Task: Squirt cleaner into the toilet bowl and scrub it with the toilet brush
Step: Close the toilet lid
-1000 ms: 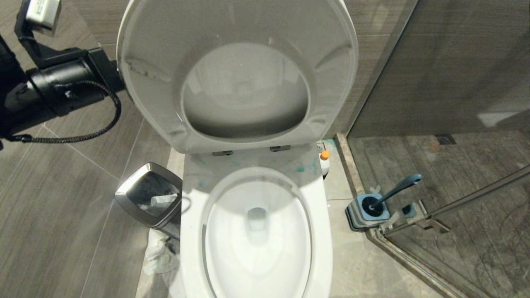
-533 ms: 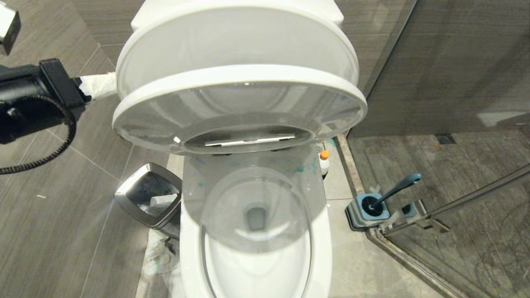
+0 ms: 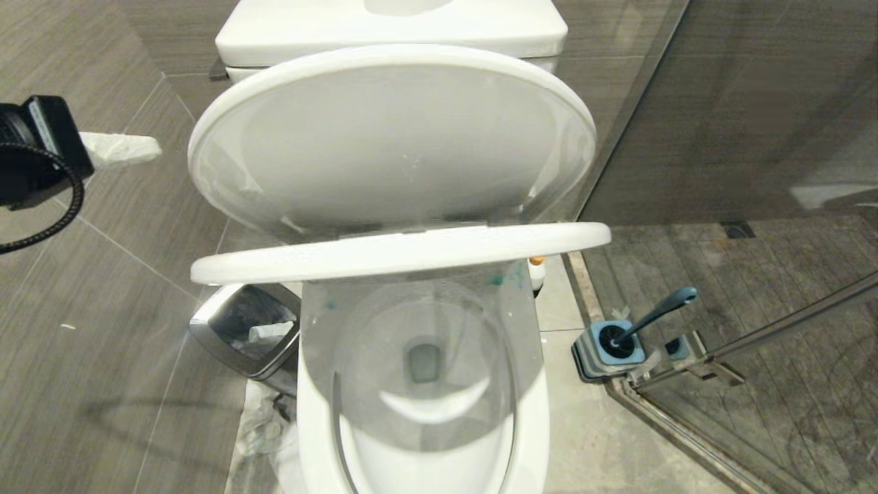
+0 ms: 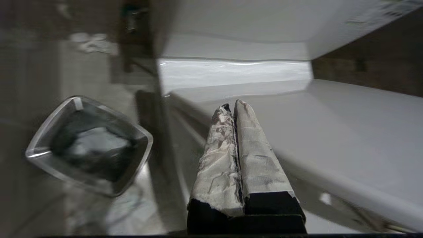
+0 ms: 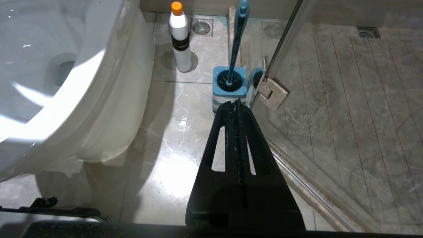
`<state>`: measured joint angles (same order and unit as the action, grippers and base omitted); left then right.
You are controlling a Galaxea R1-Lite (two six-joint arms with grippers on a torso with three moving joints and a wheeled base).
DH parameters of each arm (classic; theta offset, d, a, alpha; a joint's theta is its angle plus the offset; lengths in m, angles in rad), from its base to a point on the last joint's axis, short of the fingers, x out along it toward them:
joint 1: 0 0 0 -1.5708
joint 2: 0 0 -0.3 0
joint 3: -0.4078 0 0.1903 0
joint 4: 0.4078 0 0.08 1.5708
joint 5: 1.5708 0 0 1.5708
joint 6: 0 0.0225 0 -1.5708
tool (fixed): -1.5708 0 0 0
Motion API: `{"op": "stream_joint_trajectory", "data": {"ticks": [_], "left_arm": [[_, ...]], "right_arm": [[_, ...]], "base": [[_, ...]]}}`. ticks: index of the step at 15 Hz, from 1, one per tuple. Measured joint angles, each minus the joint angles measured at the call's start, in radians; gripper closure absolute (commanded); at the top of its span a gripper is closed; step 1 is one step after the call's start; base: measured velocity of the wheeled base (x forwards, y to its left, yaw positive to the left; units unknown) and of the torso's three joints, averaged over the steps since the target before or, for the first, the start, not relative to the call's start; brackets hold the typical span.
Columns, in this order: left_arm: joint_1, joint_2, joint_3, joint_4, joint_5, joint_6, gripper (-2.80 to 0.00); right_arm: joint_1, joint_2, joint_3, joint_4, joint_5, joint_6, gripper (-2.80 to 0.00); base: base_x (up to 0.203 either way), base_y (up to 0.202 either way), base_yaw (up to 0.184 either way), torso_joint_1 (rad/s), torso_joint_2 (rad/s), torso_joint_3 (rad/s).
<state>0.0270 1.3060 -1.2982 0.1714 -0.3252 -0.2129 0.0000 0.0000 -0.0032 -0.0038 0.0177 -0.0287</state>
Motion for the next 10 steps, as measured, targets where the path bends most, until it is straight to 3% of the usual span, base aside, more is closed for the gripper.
{"op": "stream_joint_trajectory", "data": {"ticks": [2, 5, 7, 10], "left_arm": [[0.011, -0.013, -0.034, 0.115, 0.027, 0.126, 0.0], [0.024, -0.029, -0.07, 0.169, 0.064, 0.288, 0.0], [0.027, -0.034, -0.083, 0.204, 0.073, 0.323, 0.0], [0.028, -0.048, -0.084, 0.241, 0.069, 0.327, 0.0]], "right_arm": [[0.0, 0.0, 0.0, 0.0, 0.0, 0.0, 0.0], [0.0, 0.0, 0.0, 0.0, 0.0, 0.0, 0.0], [0.0, 0.0, 0.0, 0.0, 0.0, 0.0, 0.0], [0.0, 0.0, 0.0, 0.0, 0.0, 0.0, 0.0]], "base": [[0.0, 0.0, 0.0, 0.0, 0.0, 0.0], [0.0, 0.0, 0.0, 0.0, 0.0, 0.0], [0.0, 0.0, 0.0, 0.0, 0.0, 0.0], [0.0, 0.0, 0.0, 0.002, 0.0, 0.06]]}}
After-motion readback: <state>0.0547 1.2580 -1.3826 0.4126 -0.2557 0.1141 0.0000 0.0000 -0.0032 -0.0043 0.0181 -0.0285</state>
